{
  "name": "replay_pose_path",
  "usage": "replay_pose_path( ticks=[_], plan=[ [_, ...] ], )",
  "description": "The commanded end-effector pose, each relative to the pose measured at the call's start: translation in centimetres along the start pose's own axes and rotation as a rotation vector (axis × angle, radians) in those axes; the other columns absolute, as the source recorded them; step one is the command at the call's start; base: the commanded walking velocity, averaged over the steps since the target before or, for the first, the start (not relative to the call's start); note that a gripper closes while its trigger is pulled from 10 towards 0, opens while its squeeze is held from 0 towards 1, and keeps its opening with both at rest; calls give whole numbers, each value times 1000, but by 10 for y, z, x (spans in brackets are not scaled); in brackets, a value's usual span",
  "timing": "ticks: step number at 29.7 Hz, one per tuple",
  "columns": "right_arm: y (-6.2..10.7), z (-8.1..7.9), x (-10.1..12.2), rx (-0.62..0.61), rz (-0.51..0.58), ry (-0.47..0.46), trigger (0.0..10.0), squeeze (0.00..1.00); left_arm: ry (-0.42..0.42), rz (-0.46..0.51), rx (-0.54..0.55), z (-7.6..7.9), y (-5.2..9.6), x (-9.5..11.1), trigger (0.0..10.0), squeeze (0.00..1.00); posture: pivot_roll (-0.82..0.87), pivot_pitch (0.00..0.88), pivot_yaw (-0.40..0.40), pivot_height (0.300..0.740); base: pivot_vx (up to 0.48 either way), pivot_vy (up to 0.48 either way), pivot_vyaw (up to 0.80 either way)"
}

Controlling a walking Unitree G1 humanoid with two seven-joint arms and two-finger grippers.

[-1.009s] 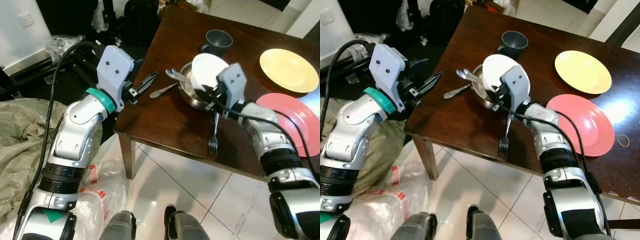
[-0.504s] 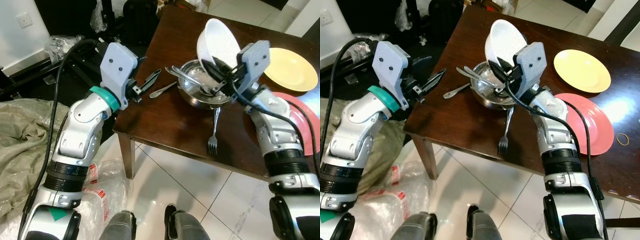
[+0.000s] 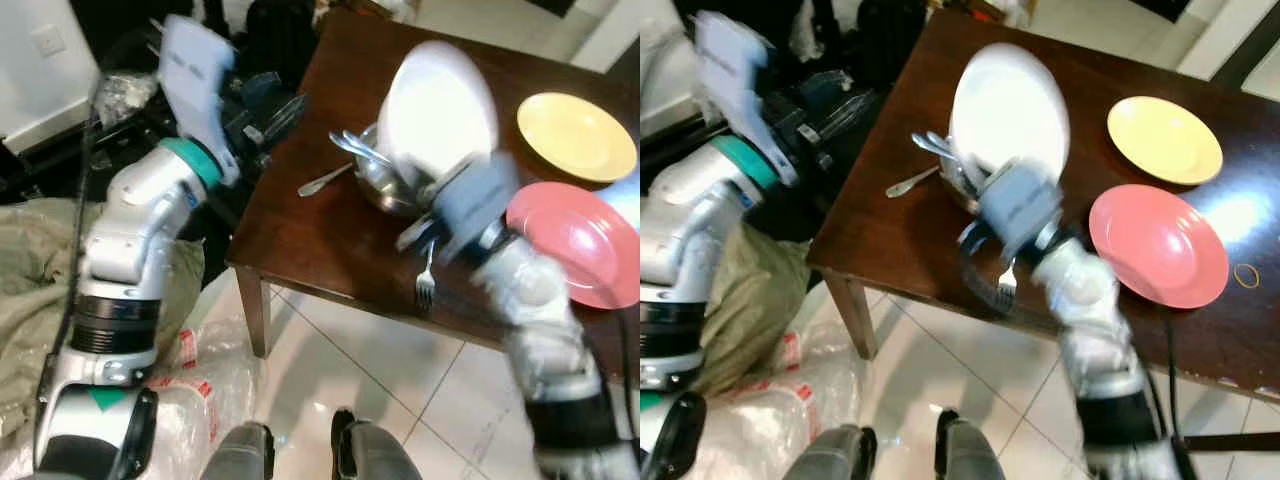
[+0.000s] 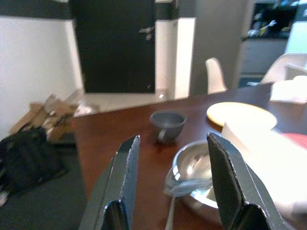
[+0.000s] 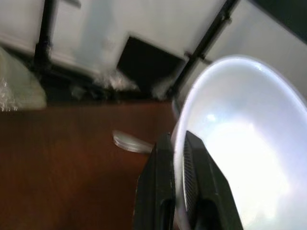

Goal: Setting the table

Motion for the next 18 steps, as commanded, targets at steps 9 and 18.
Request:
replay_pose_path(
  ticks=[9, 18],
  plan=[
    [34, -29, 10, 118, -41, 18, 10000, 0, 14, -80, -60, 18, 0, -26, 10000, 0, 68, 104, 30, 740, 0, 0, 0],
    [28, -49, 15, 331, 4, 28, 10000, 0, 29, -92, -37, 14, -3, -25, 10000, 0, 85, 101, 28, 740, 0, 0, 0]
  ],
)
Point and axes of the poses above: a point about 5 cm out from each wrist's last joint towards the gripper, its own y axis pointing back from the gripper into the wrist, its own x axis along the axis of the wrist's last joint, z = x × y, the point moved 1 cm from there along -y, pointing out of the wrist towards the gripper, and after that the axes turned 9 degrees about y, right-handed, at the moved point
